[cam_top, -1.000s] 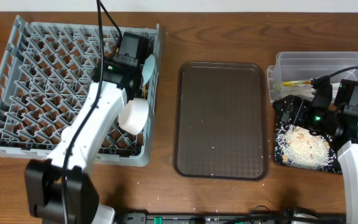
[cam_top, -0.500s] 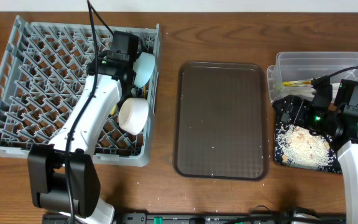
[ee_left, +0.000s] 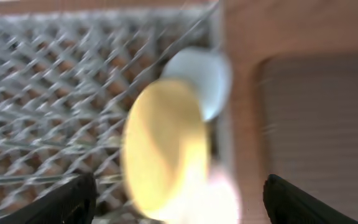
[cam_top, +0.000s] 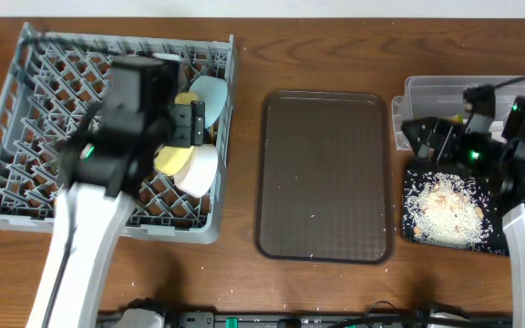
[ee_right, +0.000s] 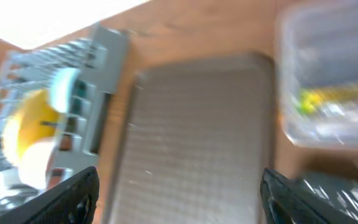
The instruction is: Sort waste into correct bins and load items into the dishwasher
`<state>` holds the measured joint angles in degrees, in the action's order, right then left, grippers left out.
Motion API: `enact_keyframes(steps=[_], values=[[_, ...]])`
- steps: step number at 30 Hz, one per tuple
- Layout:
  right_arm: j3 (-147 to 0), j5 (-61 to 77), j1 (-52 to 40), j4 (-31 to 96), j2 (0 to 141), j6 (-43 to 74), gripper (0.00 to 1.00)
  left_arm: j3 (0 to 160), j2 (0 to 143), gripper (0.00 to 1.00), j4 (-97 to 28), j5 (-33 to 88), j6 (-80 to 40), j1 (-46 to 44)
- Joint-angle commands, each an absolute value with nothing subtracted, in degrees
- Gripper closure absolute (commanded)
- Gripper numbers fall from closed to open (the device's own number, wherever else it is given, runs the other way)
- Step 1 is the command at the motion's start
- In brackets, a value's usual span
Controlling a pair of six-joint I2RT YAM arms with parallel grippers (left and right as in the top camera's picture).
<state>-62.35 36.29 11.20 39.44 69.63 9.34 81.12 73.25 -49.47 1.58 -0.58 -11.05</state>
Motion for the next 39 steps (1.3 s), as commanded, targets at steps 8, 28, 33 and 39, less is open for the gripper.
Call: enact_keyframes(steps=[8,28,33,39], values=[[-64.2,42.7,-1.1,37.5,66.5,7.7,0.01,82.0,66.3,0.06,-50.1,11.4,-8.0,-11.0],[-63.7,42.9,-5.7,41.9,58.9,-15.9,0.01,82.0,66.7,0.05,-50.1,11.4,-8.0,-11.0],[-57.8,37.0,-5.7,36.8,49.7,-28.5,0.01,82.0,66.7,0.05,-50.2,11.4,-8.0,-11.0],[-43.0,32.6,-5.7,32.0,34.9,-28.9,0.01,82.0,66.7,0.05,-50.2,11.4,-8.0,-11.0]])
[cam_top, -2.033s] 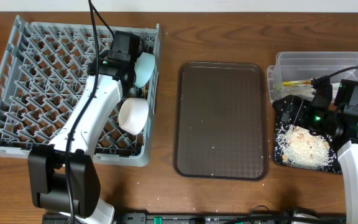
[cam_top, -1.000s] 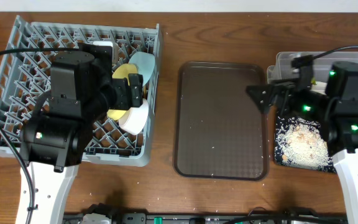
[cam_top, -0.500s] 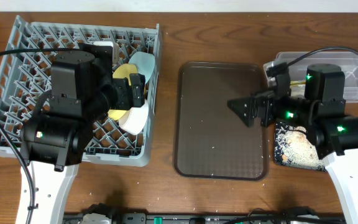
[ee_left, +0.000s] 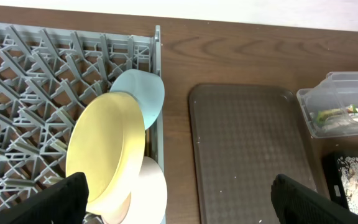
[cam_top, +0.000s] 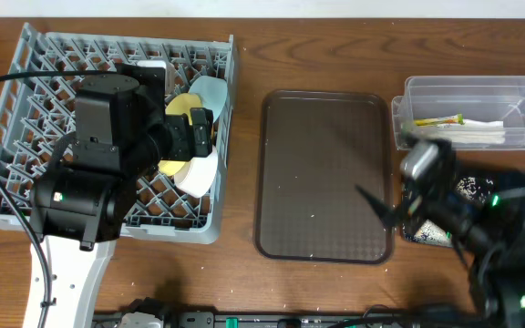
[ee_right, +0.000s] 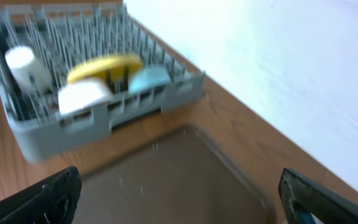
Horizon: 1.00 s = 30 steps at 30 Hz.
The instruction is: Sort waste into correct bins and load items into the dishwasher
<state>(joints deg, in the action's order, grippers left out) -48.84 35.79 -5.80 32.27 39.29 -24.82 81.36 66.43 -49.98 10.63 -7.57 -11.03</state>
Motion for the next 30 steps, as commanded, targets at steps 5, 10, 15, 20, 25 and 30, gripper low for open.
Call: enact_keyframes(steps=[5,10,15,20,25,30], values=[[-29.0,29.3,-5.7,25.1,22.8,-29.4,0.01,82.0,66.7,0.05,-50.2,11.4,-8.0,-11.0],[-15.2,28.2,-5.7,13.7,12.6,-29.1,0.01,82.0,66.7,0.05,-50.2,11.4,-8.0,-11.0],[-6.3,19.2,-5.7,10.6,4.2,-11.3,0.01,82.0,66.7,0.05,-50.2,11.4,-8.0,-11.0],[-2.5,13.4,-5.7,8.2,0.4,-6.9,0.01,82.0,66.7,0.05,-50.2,11.4,-8.0,-11.0],[-0.3,10.9,-5.7,3.0,0.3,-10.6,0.01,82.0,66.7,0.05,-50.2,11.4,-8.0,-11.0],[-0.3,11.0,-5.7,3.1,0.3,-10.5,0.01,82.0,66.7,0.05,-50.2,11.4,-8.0,-11.0]])
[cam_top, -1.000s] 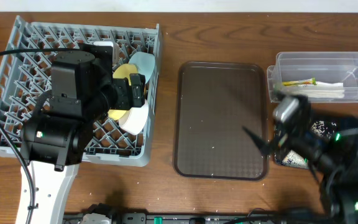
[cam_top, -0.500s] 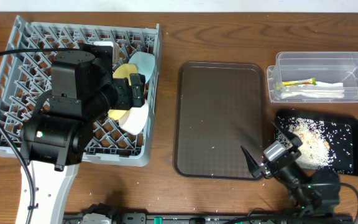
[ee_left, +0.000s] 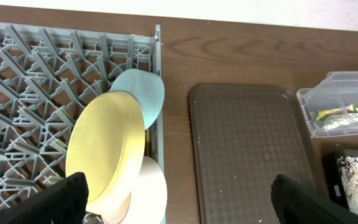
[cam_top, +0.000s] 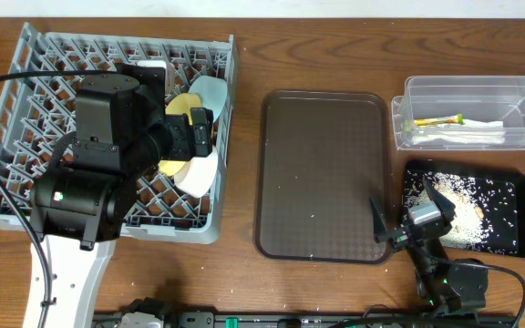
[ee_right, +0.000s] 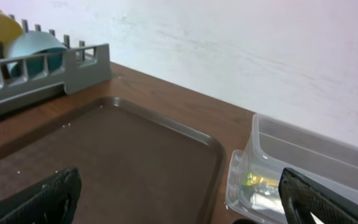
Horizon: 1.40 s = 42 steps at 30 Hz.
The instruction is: Sort waste into correct bins and load items into the dishwasher
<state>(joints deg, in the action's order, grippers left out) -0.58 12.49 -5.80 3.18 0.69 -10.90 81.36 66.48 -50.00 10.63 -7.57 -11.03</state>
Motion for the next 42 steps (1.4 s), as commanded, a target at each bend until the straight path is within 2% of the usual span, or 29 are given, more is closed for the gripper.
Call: enact_keyframes(steps=[1,25,29,36,42], values=[[-0.3,11.0,-5.7,3.2,0.3,-10.5,0.01,82.0,66.7,0.05,-50.2,11.4,-8.0,-11.0],[-0.3,10.9,-5.7,3.2,0.4,-10.5,0.01,80.5,64.9,0.04,-51.0,9.8,-7.8,-11.0],[-0.3,10.9,-5.7,3.2,0.4,-10.5,0.01,75.2,58.7,0.04,-44.6,2.2,-7.4,-10.9],[-0.3,10.9,-5.7,3.2,0.4,-10.5,0.01,57.5,43.8,0.04,-24.3,1.9,-7.6,-7.7],[-0.3,10.9,-5.7,3.2,0.4,-10.5,0.01,44.3,30.5,0.04,-15.9,1.9,-7.7,-5.0]])
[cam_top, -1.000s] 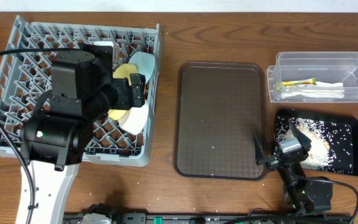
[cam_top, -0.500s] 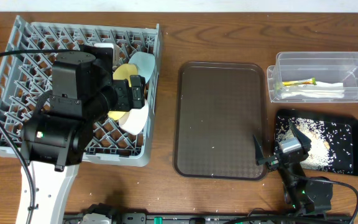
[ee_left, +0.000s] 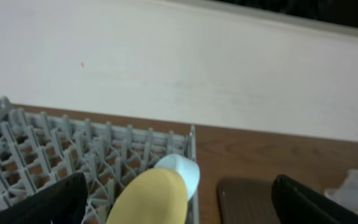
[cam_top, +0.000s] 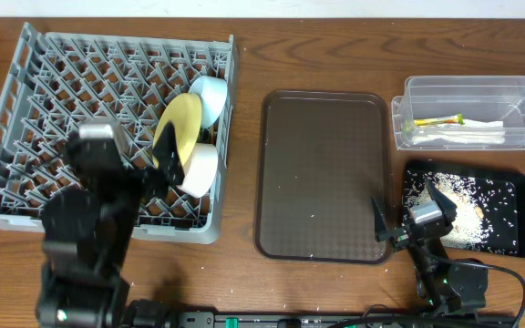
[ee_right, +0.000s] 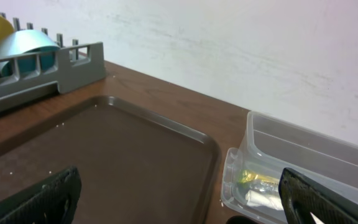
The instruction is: Sort waste into correct bins and load items into the dishwasher
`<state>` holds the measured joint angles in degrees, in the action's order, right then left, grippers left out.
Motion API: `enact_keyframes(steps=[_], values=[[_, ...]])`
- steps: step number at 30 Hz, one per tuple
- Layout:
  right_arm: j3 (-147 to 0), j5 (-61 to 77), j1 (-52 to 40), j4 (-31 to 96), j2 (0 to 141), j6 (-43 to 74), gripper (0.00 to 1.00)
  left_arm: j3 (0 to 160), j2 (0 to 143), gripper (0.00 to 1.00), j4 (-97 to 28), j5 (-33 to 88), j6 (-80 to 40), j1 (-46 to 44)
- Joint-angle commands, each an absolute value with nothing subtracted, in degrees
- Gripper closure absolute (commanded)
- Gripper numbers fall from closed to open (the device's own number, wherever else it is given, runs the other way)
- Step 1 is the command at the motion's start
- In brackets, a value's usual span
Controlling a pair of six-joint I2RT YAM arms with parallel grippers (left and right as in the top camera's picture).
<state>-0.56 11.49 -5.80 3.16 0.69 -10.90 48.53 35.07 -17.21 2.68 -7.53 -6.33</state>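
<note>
A grey dish rack (cam_top: pixel 62 109) at the left holds a yellow plate (cam_top: pixel 176 137), a light blue plate (cam_top: pixel 210 96) and a white dish (cam_top: pixel 199 170), all standing on edge. In the clear bin (cam_top: pixel 472 114) lie wrappers. A black tray (cam_top: pixel 509 210) carries rice scraps. My left gripper (ee_left: pixel 178 208) is open and empty, low near the rack's front side, looking across the yellow plate (ee_left: pixel 151 199). At the front right my right gripper (cam_top: pixel 406 208) is open and empty, low beside the brown tray (ee_right: pixel 123 155).
The brown serving tray (cam_top: pixel 326 173) lies bare in the middle, with a few crumbs on it. A white wall runs behind the table. The clear bin (ee_right: pixel 303 168) stands just past the tray's far right corner.
My left arm has moved back from above the rack to the table's front edge, and its camera now looks level at the wall. The right arm has barely shifted.
At first my left gripper was open close over the plates in the rack and the right arm was over the black tray. Then the left was higher above the rack and the right was nearer the front. The right then rested low at the front; now the left does too.
</note>
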Motion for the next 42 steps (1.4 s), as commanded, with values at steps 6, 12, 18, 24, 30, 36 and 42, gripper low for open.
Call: enact_keyframes(steps=[6,12,18,24,30,36,42], values=[[-0.3,10.9,-5.7,3.2,0.4,-10.5,0.01,35.9,18.1,0.04,-14.8,2.1,-7.8,-1.8],[-0.3,10.9,-5.7,3.2,0.4,-10.5,0.01,28.7,7.7,0.04,-14.7,2.1,-7.8,0.5],[-0.3,10.9,-5.7,3.2,0.4,-10.5,0.01,19.0,0.1,0.04,-10.3,2.6,-7.8,1.0],[-0.3,10.9,-5.7,3.2,0.4,-10.5,0.01,9.1,0.1,0.04,-2.0,4.3,-7.8,1.0],[-0.3,10.9,-5.7,3.2,0.4,-10.5,0.01,1.3,0.1,0.04,4.0,4.5,-7.8,1.0],[-0.3,10.9,-5.7,3.2,0.4,-10.5,0.01,0.2,0.1,0.04,1.7,4.5,-7.8,1.0],[-0.3,10.9,-5.7,3.2,0.4,-10.5,0.01,0.2,0.1,0.04,-1.4,4.5,-7.8,1.0]])
